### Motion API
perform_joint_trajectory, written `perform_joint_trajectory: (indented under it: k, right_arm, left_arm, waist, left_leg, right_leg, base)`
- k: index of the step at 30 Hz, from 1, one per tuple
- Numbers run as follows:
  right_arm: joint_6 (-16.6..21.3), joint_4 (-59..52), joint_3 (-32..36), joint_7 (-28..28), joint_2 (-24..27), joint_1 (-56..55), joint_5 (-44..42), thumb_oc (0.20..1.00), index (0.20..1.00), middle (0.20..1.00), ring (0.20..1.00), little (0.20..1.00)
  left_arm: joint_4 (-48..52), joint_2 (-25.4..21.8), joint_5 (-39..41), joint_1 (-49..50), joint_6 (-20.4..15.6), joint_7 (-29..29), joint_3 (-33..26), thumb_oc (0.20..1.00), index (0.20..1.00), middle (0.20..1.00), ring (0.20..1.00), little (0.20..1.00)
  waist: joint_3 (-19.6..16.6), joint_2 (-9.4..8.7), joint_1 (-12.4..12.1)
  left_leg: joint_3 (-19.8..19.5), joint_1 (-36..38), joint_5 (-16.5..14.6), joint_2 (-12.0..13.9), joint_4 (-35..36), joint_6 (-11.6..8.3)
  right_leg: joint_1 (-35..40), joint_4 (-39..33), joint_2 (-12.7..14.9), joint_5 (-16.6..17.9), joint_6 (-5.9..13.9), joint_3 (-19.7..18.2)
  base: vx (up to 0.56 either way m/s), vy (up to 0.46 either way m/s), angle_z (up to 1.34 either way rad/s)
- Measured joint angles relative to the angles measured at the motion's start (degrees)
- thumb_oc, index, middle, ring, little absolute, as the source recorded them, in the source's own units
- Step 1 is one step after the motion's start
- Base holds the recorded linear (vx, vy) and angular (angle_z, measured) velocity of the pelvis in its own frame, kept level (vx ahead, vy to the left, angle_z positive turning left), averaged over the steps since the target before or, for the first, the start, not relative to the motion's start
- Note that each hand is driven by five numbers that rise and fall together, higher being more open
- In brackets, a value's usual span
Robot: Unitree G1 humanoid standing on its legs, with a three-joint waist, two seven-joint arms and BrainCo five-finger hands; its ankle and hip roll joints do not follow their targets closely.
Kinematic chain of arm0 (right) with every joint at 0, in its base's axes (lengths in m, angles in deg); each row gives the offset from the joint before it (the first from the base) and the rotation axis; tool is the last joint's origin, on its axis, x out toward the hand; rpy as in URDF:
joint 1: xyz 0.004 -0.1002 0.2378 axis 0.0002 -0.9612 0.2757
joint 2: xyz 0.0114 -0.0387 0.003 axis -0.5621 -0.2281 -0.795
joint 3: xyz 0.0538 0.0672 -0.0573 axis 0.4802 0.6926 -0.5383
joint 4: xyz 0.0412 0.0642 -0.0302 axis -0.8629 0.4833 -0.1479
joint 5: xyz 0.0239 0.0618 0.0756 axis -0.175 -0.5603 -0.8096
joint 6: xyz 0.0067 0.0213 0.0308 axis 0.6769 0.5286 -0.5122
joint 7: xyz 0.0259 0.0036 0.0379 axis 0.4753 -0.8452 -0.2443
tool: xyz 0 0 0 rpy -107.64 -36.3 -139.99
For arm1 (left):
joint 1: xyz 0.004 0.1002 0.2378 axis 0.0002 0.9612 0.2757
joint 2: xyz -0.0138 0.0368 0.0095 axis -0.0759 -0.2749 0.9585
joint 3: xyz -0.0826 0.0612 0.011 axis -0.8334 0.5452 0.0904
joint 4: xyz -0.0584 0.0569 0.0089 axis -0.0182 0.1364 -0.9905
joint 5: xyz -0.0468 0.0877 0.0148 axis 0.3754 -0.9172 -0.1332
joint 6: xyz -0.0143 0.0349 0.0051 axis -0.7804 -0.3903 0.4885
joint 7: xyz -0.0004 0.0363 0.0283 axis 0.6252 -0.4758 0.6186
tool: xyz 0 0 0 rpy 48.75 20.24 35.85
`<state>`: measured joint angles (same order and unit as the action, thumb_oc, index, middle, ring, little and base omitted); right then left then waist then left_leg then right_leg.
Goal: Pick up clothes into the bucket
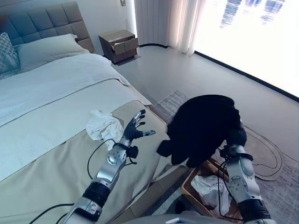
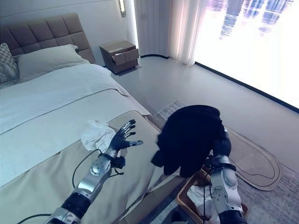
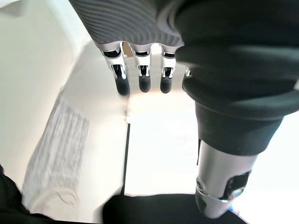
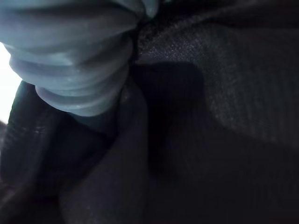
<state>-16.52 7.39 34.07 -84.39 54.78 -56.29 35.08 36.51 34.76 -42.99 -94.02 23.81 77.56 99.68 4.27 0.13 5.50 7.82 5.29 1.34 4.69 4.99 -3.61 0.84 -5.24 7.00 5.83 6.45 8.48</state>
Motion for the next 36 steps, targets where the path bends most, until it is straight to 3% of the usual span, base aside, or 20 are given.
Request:
perform_joint_trajectory:
  k: [12,16,23,26,30,33,34,35,36]
  right_arm:
    - [3.16,-3.98,13.57,-4.67,0.38,-1.91,-0.86,0.2,0.2,0.2,0.2,0.2]
    - [3.89,-4.86,15.14,-5.69,1.46,-3.34,0.94,0.2,0.2,0.2,0.2,0.2]
    - [3.25,-3.3,15.52,-11.58,2.78,-6.81,16.15,0.2,0.2,0.2,0.2,0.2]
    - [1.09,0.77,15.2,-13.54,3.21,-6.87,22.72,0.2,0.2,0.2,0.2,0.2]
    - [-0.06,4.68,14.96,-14.28,3.2,-6.72,23.39,0.2,0.2,0.2,0.2,0.2]
    - [-0.59,6.64,13.56,-15.09,3.12,-4.41,23.39,0.2,0.2,0.2,0.2,0.2]
    - [-0.85,7.28,12.35,-15.61,2.68,-3.38,23.38,0.2,0.2,0.2,0.2,0.2]
    - [-0.89,7.9,11.57,-15.88,2.59,-2.52,23.36,0.2,0.2,0.2,0.2,0.2]
    - [-1.07,8.79,10.56,-15.87,2.62,-1.44,23.41,0.2,0.2,0.2,0.2,0.2]
  left_arm:
    - [-0.45,-2.0,1.5,8.7,0.06,-3.72,-3.77,1.0,1.0,1.0,1.0,1.0]
    - [-0.22,-2.1,1.5,8.83,-0.95,-3.58,-5.75,1.0,1.0,1.0,1.0,1.0]
    - [2.42,-1.78,3.95,11.09,-2.64,-4.27,-7.19,1.0,1.0,1.0,1.0,1.0]
    - [4.16,-1.81,4.07,11.34,-3.36,-5.73,-7.18,1.0,1.0,1.0,1.0,1.0]
    - [4.89,-1.86,4.58,11.18,-3.77,-6.42,-7.02,1.0,1.0,1.0,1.0,1.0]
    - [6.5,-2.75,6.08,11.11,-4.43,-6.61,-7.11,1.0,1.0,1.0,1.0,1.0]
    - [6.93,-3.56,6.12,11.06,-4.7,-6.57,-7.18,1.0,1.0,1.0,1.0,1.0]
    - [7.24,-3.99,6.15,11.06,-4.78,-6.57,-7.23,1.0,1.0,1.0,1.0,1.0]
    - [7.57,-4.42,6.23,10.9,-4.82,-6.55,-7.2,1.0,1.0,1.0,1.0,1.0]
  waist:
    - [0.05,-0.58,-0.01]
    - [0.13,-0.75,-0.04]
    - [0.46,-1.2,0.09]
    - [1.57,-1.51,0.0]
    - [3.17,-1.32,0.61]
    - [5.73,-1.58,0.64]
    - [6.65,-2.06,-0.06]
    - [7.19,-2.13,-0.59]
    - [8.15,-1.52,-2.06]
  left_leg:
    - [-0.07,-0.95,-0.16,-0.25,-0.01,0.21]
    - [-0.04,-0.97,0.01,-0.42,-0.02,-0.07]
    - [0.55,-0.67,-0.11,-1.39,-0.03,0.15]
    - [1.51,0.02,-0.55,-1.99,-0.01,0.69]
    - [2.22,-0.02,-0.67,-3.23,-0.02,1.39]
    - [4.98,-0.03,-0.84,-5.01,-0.1,2.73]
    - [7.34,-0.07,-0.53,-5.29,-0.47,2.99]
    - [9.15,0.07,-0.68,-4.82,-0.58,3.22]
    - [11.61,0.13,-0.73,-3.71,-0.95,3.39]
  right_leg:
    - [-0.95,0.04,0.18,-0.03,0.06,0.0]
    - [-0.97,0.08,0.17,-0.03,0.06,-0.03]
    - [-1.08,0.12,0.61,0.27,0.28,-0.81]
    - [-0.96,0.14,1.36,0.28,0.87,-1.81]
    - [-2.08,1.39,2.74,0.43,1.64,-2.8]
    - [-5.23,3.92,4.27,1.33,2.65,-5.23]
    - [-6.41,3.8,5.43,0.7,3.46,-4.32]
    - [-6.51,4.43,6.81,-0.04,2.48,-0.21]
    - [-8.52,8.73,9.44,-1.19,1.56,6.94]
  base:
    - [0.0,0.0,0.0]
    - [0.0,0.0,0.0]
    - [-0.02,0.066,-0.05]
    - [-0.04,0.103,-0.14]
    - [-0.12,0.138,-0.1]
    - [-0.16,0.102,-0.45]
    - [-0.13,0.025,-0.66]
    - [-0.09,-0.007,-0.97]
    - [-0.04,-0.049,-0.79]
